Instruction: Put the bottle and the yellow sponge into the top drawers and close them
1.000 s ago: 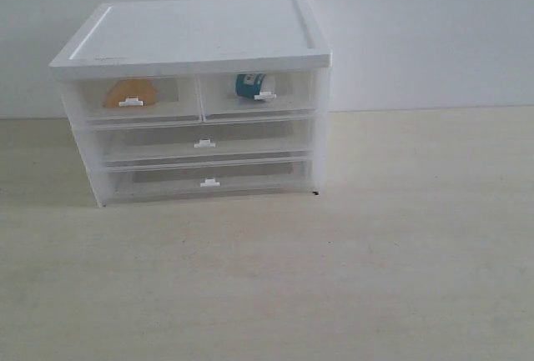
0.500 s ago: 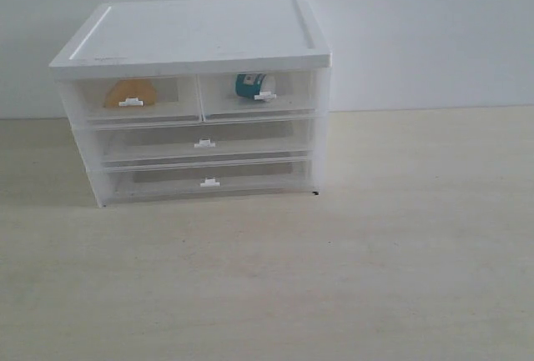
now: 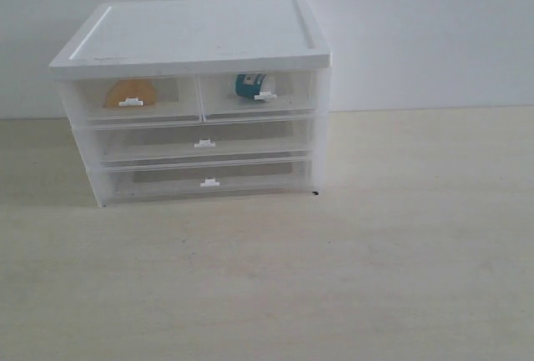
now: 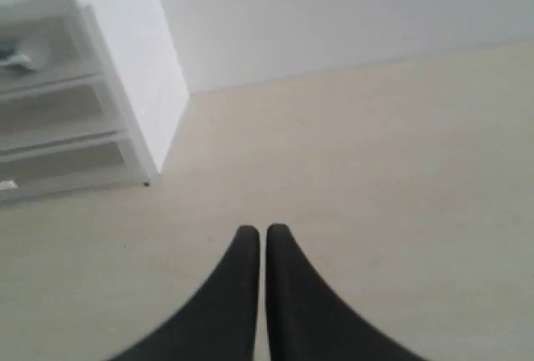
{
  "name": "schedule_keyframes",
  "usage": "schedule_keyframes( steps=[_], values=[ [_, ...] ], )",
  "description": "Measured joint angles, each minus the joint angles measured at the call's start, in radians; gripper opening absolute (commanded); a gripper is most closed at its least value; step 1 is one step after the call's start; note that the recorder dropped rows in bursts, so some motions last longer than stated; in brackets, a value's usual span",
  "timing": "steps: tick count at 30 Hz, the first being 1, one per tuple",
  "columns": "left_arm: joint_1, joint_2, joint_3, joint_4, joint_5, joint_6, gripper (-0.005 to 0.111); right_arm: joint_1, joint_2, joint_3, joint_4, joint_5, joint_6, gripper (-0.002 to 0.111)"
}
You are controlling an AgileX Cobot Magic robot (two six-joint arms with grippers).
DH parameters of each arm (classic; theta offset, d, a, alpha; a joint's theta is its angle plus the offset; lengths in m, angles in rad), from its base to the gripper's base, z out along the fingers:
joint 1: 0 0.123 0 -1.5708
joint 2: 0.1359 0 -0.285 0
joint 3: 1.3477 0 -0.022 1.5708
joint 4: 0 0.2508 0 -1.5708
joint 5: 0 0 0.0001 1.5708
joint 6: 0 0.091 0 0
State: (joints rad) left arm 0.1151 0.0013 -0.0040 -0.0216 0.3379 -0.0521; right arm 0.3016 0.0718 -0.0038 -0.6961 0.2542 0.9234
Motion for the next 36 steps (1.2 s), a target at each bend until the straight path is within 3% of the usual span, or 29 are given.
schedule_keyframes(
  steps=[5, 10, 14, 18, 24, 36],
  values=[
    [0.000, 0.000, 0.000, 0.000, 0.000, 0.000, 0.004, 0.000, 0.000, 0.004, 0.082, 0.089, 0.015, 0.000],
    [0.000, 0.000, 0.000, 0.000, 0.000, 0.000, 0.004, 0.000, 0.000, 0.004, 0.254, -0.185, -0.047, 0.000],
    [0.000, 0.000, 0.000, 0.000, 0.000, 0.000, 0.004, 0.000, 0.000, 0.004, 0.524, -0.267, -0.285, 0.000],
    [0.000, 0.000, 0.000, 0.000, 0.000, 0.000, 0.004, 0.000, 0.000, 0.004, 0.735, -0.146, -0.606, 0.000],
    [0.000, 0.000, 0.000, 0.000, 0.000, 0.000, 0.004, 0.000, 0.000, 0.004, 0.730, -0.007, -0.844, 0.000],
    [0.000, 0.000, 0.000, 0.000, 0.000, 0.000, 0.004, -0.090, -0.066, 0.004, 0.673, 0.083, -0.866, 0.000]
  ],
)
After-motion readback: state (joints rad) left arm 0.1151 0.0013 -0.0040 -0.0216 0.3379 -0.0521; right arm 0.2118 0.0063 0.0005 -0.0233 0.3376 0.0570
